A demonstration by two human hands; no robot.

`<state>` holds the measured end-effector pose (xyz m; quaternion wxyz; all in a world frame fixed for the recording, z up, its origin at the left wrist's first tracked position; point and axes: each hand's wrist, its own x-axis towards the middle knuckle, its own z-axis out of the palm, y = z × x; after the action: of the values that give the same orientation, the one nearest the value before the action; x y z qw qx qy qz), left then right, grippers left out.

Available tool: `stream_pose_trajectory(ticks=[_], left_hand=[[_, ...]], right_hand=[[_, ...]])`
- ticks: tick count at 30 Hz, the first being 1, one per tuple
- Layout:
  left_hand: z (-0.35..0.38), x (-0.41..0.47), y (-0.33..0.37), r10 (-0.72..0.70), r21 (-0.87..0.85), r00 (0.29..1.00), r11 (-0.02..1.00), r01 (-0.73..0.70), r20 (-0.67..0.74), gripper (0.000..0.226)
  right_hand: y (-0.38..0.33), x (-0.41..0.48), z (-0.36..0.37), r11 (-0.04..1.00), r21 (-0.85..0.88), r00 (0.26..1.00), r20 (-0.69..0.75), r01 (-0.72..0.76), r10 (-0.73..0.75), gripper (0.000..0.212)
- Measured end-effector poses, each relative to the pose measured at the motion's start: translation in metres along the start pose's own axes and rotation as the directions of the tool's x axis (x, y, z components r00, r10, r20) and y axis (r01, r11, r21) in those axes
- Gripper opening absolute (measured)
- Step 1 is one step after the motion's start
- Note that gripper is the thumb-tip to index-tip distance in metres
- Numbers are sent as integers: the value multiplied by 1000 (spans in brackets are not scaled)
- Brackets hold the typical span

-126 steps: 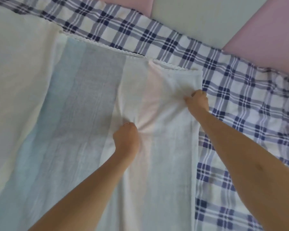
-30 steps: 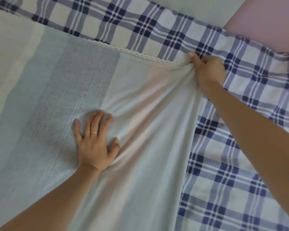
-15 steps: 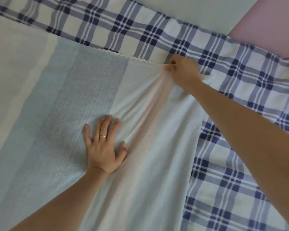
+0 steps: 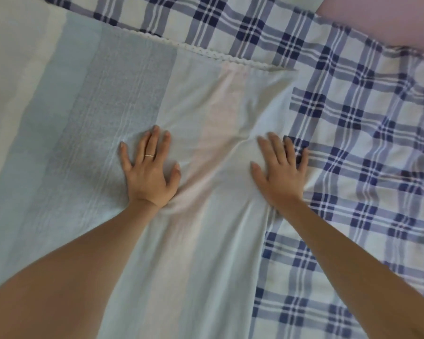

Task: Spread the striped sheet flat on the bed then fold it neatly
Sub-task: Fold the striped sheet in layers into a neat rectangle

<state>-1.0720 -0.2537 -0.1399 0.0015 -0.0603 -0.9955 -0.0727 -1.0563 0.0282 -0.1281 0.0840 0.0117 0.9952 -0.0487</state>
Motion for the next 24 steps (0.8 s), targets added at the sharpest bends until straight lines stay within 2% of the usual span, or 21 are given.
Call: stream_pose_trajectory(ticks=[1,4,9,11,14,16,19,21,24], left_hand=[[1,0,1,2,0,1000,1000,-2,-9,66],[2,0,1,7,-1,1000,1000,-7,-21,66],[0,0,2,-35,-13,999,999,36,20,64],[-3,5,6,-45,-62,999,997,47,25,61],[-23,-18,12,-171,-235,982,961,148,-81,50],[-35,-71,20,-332,-237,932,926,293,-145,44],[-38,-172,62,-436,-182,899,887,424,-30,52],[-24,-211,88,-363,-101,927,923,371,92,61],[-4,-229,98,-287,-42,951,955,293,116,67]], right_hand=[[4,-1,-1,998,9,998,-16,-68,68,61],[-2,1,0,999,36,1000,-16,-22,23,62],[4,3,1,998,52,999,-34,-26,28,62],[6,5,1,998,62,999,-34,-17,19,63],[7,4,-2,997,72,1000,-29,1,2,62],[7,4,0,998,58,1000,-29,4,-2,62],[7,3,0,997,76,999,-42,2,1,62],[8,3,-3,994,111,999,-54,-4,10,62],[7,-1,7,993,111,992,-125,30,-16,60]])
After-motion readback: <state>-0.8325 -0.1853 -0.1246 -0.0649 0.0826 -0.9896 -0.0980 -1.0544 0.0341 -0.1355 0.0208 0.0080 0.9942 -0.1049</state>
